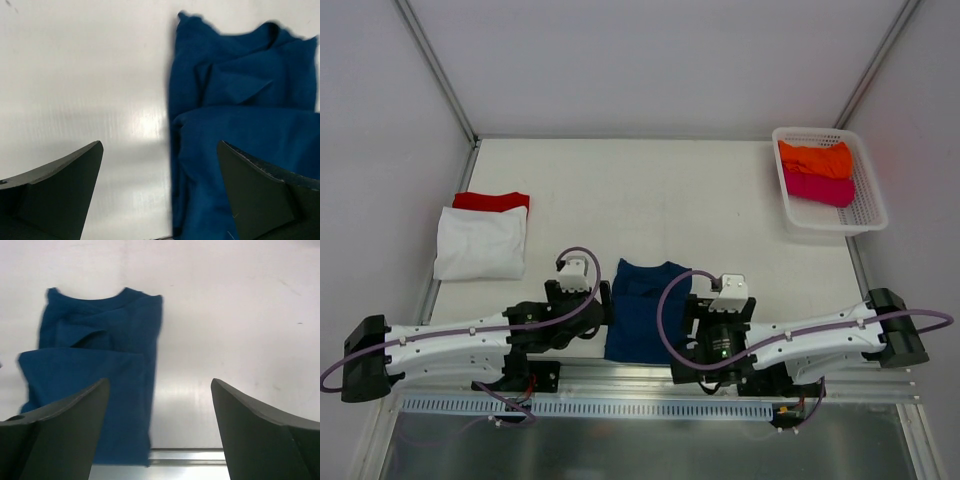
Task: Fold and stack the t-shirts
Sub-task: Fold the tshirt
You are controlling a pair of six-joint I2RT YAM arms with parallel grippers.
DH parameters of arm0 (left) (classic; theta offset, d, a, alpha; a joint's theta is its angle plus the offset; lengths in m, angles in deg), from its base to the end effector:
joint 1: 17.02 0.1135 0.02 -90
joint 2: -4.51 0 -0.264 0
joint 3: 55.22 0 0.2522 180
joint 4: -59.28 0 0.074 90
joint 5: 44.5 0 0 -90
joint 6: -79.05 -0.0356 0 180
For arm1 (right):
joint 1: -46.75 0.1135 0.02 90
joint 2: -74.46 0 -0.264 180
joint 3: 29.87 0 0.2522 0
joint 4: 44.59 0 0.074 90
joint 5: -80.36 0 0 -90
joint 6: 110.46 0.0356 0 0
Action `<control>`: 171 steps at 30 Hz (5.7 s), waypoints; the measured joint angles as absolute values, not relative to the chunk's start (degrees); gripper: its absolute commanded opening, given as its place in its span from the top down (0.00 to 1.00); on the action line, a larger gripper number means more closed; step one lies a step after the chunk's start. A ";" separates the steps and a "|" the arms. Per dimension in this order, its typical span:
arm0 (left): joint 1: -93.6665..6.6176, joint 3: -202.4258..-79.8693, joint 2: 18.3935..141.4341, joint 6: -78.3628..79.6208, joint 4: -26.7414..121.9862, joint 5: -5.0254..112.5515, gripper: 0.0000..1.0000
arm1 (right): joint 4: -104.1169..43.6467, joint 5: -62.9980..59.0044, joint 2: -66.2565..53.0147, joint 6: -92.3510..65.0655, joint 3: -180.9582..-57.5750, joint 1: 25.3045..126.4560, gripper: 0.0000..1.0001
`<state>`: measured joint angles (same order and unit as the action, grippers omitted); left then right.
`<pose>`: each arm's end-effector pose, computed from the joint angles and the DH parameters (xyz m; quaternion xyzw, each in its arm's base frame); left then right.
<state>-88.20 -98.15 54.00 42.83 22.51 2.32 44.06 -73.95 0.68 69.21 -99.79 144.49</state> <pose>0.0785 -0.1547 0.2168 -0.0149 0.8660 -0.1705 0.4698 0.0057 0.1965 0.2607 -0.0712 0.8435 0.0159 0.5322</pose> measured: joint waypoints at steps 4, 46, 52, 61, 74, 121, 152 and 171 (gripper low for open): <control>-88.18 -91.87 50.81 42.78 24.53 4.82 0.01 | 40.43 -73.43 5.14 65.10 -92.34 141.82 0.13; -88.16 -84.90 55.73 35.46 53.90 15.50 0.42 | -15.26 -58.52 1.01 31.40 -75.12 131.85 0.94; -88.16 -84.90 56.21 34.52 53.92 15.46 0.79 | -15.65 -58.35 0.92 31.31 -75.34 131.83 1.00; -87.79 -85.62 59.10 31.59 53.97 14.78 0.88 | -15.56 -58.61 0.88 30.39 -75.77 131.50 1.00; -84.44 -92.90 61.89 25.87 53.44 13.54 0.85 | -13.92 -61.19 4.07 24.93 -79.12 128.05 1.00; -84.03 -92.77 66.55 31.31 48.92 14.93 0.98 | -14.65 -60.58 1.64 23.75 -79.12 127.07 1.00; -78.02 -101.32 66.55 22.70 47.63 9.23 0.99 | -18.01 -64.92 4.18 12.67 -82.31 120.60 1.00; -65.36 -110.08 87.53 19.99 56.24 13.06 0.98 | -32.24 -55.22 -8.19 2.18 -86.59 103.94 1.00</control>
